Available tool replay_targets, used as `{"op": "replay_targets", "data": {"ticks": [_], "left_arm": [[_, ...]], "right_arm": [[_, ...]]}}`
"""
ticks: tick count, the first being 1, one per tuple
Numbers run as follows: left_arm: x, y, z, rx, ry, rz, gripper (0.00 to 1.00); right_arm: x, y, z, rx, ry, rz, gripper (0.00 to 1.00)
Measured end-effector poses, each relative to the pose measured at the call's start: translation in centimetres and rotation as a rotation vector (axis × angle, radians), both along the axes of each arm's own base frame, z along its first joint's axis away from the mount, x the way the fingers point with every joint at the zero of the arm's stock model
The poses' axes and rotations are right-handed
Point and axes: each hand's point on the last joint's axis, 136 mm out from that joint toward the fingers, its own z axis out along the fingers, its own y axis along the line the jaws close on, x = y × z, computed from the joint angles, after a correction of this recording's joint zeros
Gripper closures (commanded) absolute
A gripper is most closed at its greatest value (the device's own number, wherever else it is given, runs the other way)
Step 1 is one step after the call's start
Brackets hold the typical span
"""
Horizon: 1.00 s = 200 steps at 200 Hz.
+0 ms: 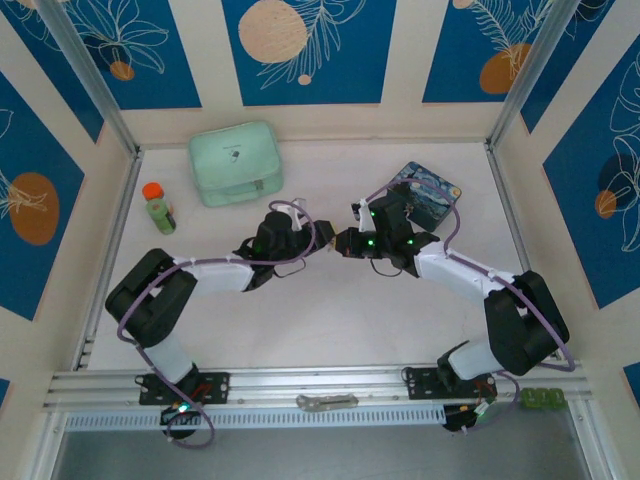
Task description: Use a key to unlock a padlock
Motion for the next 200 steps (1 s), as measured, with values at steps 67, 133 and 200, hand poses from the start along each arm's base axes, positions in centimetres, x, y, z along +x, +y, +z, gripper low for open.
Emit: {"op": "replay_targets", "data": {"ticks": [67, 133, 200], "left_arm": [[0.0, 0.1, -0.3, 0.015, 0.005, 0.003, 1.0], [-0.2, 0.8, 1.8, 0.066, -0.158, -0.139, 1.0], [-2.3, 0.0, 6.5, 0.002, -0.336, -0.449, 1.0]], "right_arm": [[0.2, 0.1, 0.3, 0.018, 0.002, -0.014, 1.0], [-0.8, -2.2, 3.5, 0.105, -0.085, 0.033, 0.44], [-1.8, -1.2, 7.1, 0.288, -0.146, 0.243, 0.47]]}}
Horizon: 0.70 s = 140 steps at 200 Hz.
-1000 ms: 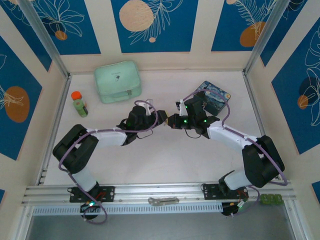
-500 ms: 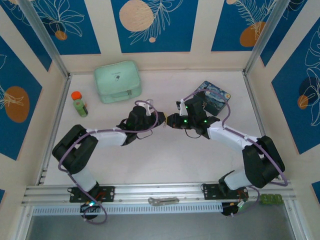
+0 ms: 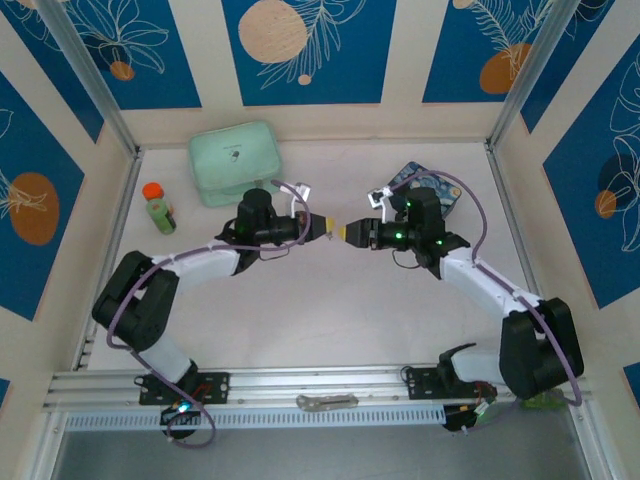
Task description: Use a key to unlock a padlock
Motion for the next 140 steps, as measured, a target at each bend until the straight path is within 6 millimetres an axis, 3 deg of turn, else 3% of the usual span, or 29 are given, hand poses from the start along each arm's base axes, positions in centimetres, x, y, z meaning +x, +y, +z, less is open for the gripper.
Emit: {"op": "replay_targets", "data": {"ticks": [35, 76, 117, 140], "left_arm": [[-1.4, -0.3, 0.8, -0.026, -0.001, -0.081, 1.0], [-1.4, -0.4, 1.2, -0.042, 0.005, -0.084, 1.0], [-1.4, -0.4, 1.9, -0.064, -0.005, -0.083, 1.0], [-1.3, -0.5, 2.2, -0.08, -0.002, -0.081, 1.0]], "right_arm": [[-0.6, 1.4, -0.5, 0.017, 0.009, 0.064, 0.55], [-0.8, 2.0, 0.2, 0.045, -0.02, 0.097, 0.68], [-0.9, 3.0, -0.4, 0.052, -0.001, 0.122, 0.78], [-1.0, 3.3, 0.0, 0.065, -0.012, 0.131, 0.95]]}}
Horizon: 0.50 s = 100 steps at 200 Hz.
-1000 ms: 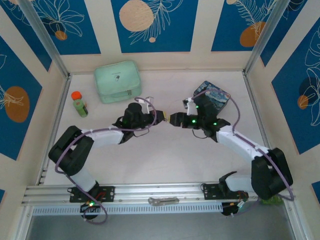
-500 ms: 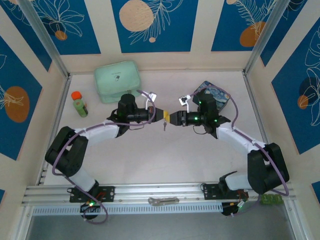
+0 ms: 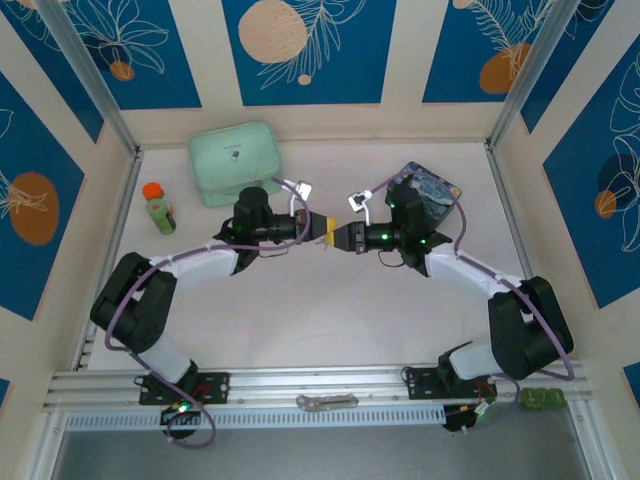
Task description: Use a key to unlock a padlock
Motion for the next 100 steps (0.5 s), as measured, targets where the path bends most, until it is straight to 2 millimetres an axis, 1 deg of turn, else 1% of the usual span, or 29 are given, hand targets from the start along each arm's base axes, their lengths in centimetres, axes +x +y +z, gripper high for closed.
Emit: {"op": "replay_targets", "data": {"ticks": [5, 9, 11, 14, 21, 24, 25, 33, 35, 54, 74, 88, 100], "left_arm": [[0.0, 0.0, 0.1, -0.004, 0.003, 0.001, 1.0], [0.0, 0.0, 0.1, -0.007, 0.001, 0.002, 1.0], [0.1, 0.0, 0.1, -0.009, -0.001, 0.002, 0.95], [0.1, 0.0, 0.2, -0.01, -0.002, 0.005, 0.84], [0.2, 0.0, 0.2, -0.012, -0.003, 0.009, 0.53], [0.2, 0.0, 0.2, -0.014, -0.002, 0.01, 0.41], [0.2, 0.0, 0.2, -0.015, -0.002, 0.011, 0.4], [0.3, 0.1, 0.3, -0.019, 0.001, 0.016, 0.04], [0.3, 0.1, 0.3, -0.019, 0.0, 0.018, 0.01], [0.8, 1.0, -0.1, -0.013, 0.012, 0.079, 0.0], [1.6, 2.8, -0.3, -0.002, 0.011, 0.182, 0.0], [2.2, 3.8, 0.3, -0.008, -0.005, 0.248, 0.0], [2.5, 4.2, 1.0, -0.022, -0.019, 0.279, 0.0]], "right_arm": [[0.0, 0.0, 0.0, 0.002, 0.006, -0.004, 1.0], [0.1, 0.0, 0.1, 0.004, -0.007, 0.0, 1.0], [0.1, 0.0, 0.1, 0.005, 0.002, -0.002, 1.0], [0.1, 0.0, 0.1, 0.005, 0.001, -0.002, 1.0], [0.1, 0.0, 0.2, 0.007, -0.004, -0.003, 1.0], [0.2, 0.0, 0.2, 0.008, -0.002, -0.004, 1.0], [0.2, 0.0, 0.2, 0.007, -0.004, -0.005, 1.0], [0.3, 0.0, 0.2, 0.006, -0.005, -0.01, 1.0], [0.3, 0.0, 0.2, 0.005, -0.005, -0.011, 1.0], [0.5, -0.1, -0.1, -0.006, -0.007, -0.024, 1.0], [0.8, -0.4, -0.4, -0.02, -0.009, -0.042, 1.0], [1.0, -0.6, -0.6, -0.029, -0.008, -0.054, 1.0], [1.0, -0.7, -0.7, -0.036, -0.009, -0.064, 1.0]]}}
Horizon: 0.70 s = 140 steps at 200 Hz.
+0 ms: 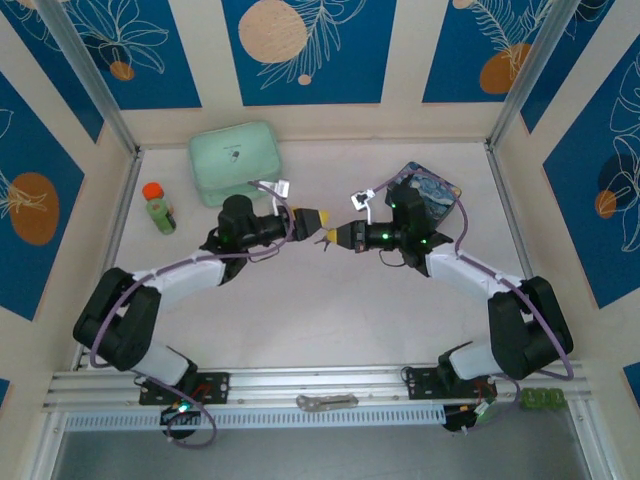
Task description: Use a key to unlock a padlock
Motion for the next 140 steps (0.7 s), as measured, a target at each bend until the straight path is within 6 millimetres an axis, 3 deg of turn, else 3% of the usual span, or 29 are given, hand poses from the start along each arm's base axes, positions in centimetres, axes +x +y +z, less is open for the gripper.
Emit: {"op": "replay_targets", "data": {"ticks": [9, 44, 82, 140], "left_arm": [[0.2, 0.1, 0.3, -0.015, -0.003, 0.015, 0.01], [-0.1, 0.2, -0.3, -0.052, 0.025, 0.05, 0.25], [-0.7, -1.0, -1.2, -0.079, 0.048, 0.033, 0.5], [-0.4, -2.5, -2.7, -0.12, 0.097, 0.002, 0.58]], "right_arm": [[0.1, -0.1, 0.0, -0.003, -0.003, -0.007, 1.0], [0.5, -0.5, -0.3, -0.016, -0.005, -0.052, 1.0], [0.7, -0.6, -0.3, 0.008, 0.016, -0.081, 1.0], [1.0, -0.4, 0.3, 0.035, 0.025, -0.092, 1.0]]}}
